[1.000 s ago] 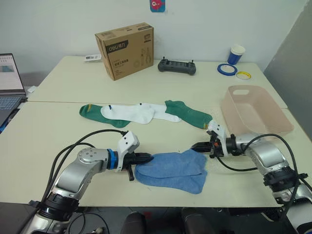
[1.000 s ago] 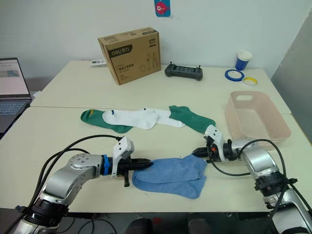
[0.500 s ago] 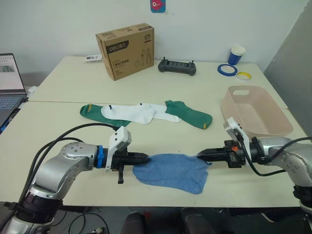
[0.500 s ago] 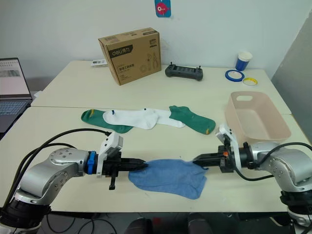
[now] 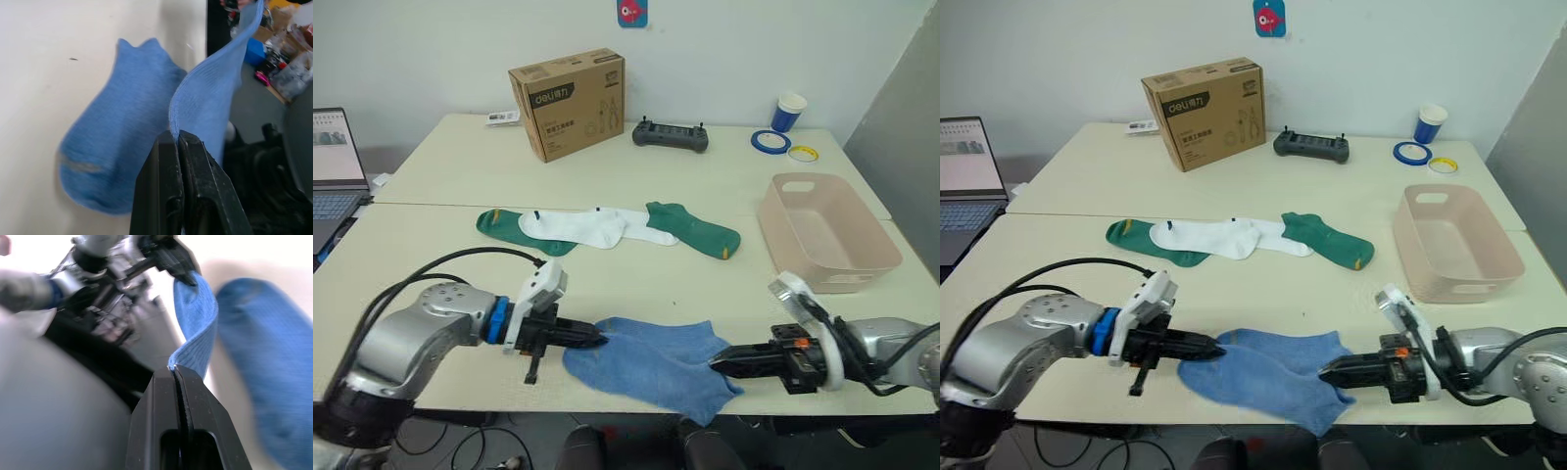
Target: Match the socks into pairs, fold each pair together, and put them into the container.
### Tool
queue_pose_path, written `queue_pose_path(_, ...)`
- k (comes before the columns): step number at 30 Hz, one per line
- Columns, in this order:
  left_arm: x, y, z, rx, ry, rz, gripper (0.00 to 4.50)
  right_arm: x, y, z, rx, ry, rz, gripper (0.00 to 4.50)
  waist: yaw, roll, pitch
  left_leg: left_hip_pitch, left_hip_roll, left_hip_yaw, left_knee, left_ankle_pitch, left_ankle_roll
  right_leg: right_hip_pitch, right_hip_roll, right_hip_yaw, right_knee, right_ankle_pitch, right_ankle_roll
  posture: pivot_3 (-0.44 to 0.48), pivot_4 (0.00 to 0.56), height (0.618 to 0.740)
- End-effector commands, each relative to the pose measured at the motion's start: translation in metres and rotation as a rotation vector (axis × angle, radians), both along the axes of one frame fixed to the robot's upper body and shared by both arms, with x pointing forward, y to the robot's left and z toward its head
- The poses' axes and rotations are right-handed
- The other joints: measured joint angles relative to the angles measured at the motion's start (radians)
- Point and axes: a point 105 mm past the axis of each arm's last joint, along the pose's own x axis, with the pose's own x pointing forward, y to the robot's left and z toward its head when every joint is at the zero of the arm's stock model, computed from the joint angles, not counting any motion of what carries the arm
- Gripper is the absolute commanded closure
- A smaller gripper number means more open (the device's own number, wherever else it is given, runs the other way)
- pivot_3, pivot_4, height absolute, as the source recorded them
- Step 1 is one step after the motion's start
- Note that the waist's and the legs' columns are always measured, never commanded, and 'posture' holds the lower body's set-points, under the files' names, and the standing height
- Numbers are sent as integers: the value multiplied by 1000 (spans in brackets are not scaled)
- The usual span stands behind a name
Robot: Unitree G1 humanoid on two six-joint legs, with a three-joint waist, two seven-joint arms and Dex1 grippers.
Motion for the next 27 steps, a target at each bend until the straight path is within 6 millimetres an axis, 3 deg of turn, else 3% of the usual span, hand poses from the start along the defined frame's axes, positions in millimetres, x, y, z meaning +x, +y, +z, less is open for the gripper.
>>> queue_pose_path(1, 8, -1, -1, 23, -55, 8, 4500, 19, -6, -3, -42, -70, -67, 4434, -1, 0, 0, 0, 0, 1, 0, 0, 0, 0, 0, 0, 0, 0, 0, 0, 150, 740)
queue_pose_path(12, 19, -4, -11, 32, -78, 46, 4500, 37, -2, -20, -79, -95, -81, 4434, 1, 0, 0, -1, 1, -2, -3, 0, 0, -1, 1, -2, 0, 2, 4, 0, 150, 740)
queue_pose_path(27, 19, -5, -22, 55, -48, 68, 4500, 56, -2, -32, -139, -145, -104, 4434, 2, 0, 0, -1, 1, -2, -2, 0, 0, -1, 1, -2, 0, 2, 4, 0, 150, 740)
